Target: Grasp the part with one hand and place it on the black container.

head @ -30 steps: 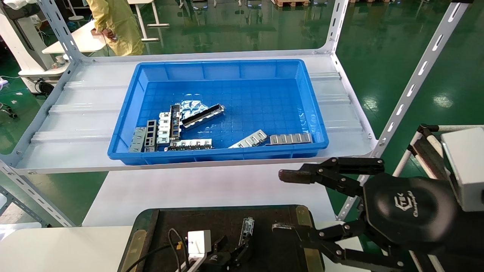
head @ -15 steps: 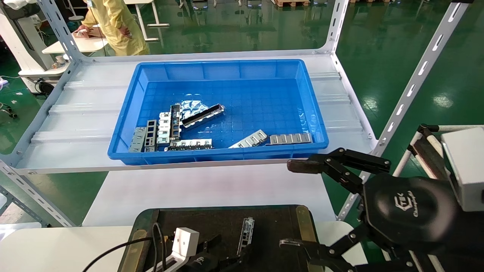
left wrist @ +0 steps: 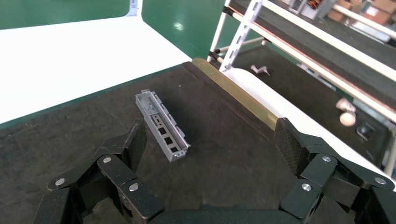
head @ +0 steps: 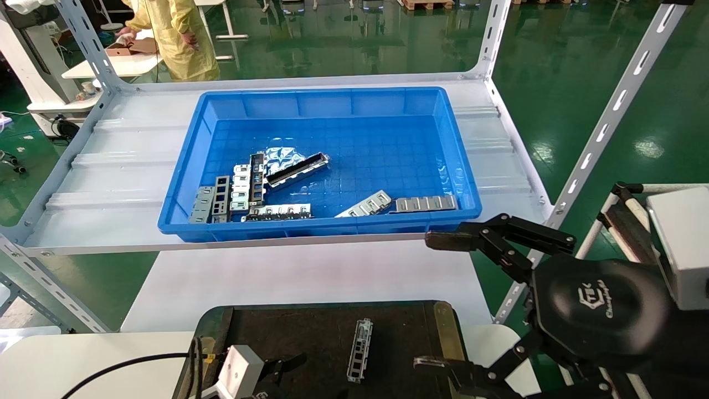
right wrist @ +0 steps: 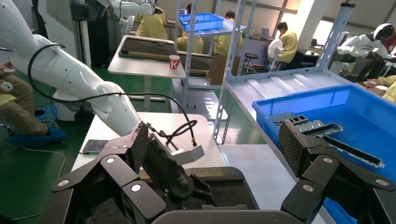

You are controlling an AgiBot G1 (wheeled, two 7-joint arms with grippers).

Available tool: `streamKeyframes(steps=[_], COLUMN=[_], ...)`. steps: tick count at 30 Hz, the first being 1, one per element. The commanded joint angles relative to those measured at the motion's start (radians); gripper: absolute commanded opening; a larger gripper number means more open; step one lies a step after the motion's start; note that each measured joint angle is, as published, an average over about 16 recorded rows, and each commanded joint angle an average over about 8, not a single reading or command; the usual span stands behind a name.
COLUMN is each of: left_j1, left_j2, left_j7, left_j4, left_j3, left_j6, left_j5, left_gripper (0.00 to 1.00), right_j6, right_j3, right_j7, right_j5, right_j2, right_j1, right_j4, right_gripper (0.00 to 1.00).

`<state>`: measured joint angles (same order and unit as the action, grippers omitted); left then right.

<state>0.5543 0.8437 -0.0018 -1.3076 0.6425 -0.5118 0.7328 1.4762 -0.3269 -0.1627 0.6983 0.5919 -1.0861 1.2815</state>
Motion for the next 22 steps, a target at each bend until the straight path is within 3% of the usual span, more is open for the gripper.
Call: streamKeyframes(steps=[1,22], left_j1=[-0.002,-0.014], left_j2=[-0.019,-0.126], left_j7=[0.019,0.081], left_j4=[0.004,0.005], left_j3=[-0.011,-0.056], left_j6=[-0.039,-0.185], left_j5=[-0.003,-0.026], left_gripper=[1.00,1.00], right_j6=[0.000,0.000], right_j3=[0.000,-0.001], right_j7=[0.000,0.000], right_j5=[0.000,0.000], right_j2=[0.000,0.000], right_j1=[0.000,0.000], right_j4=[0.000,0.000], right_gripper=[1.00,1.00])
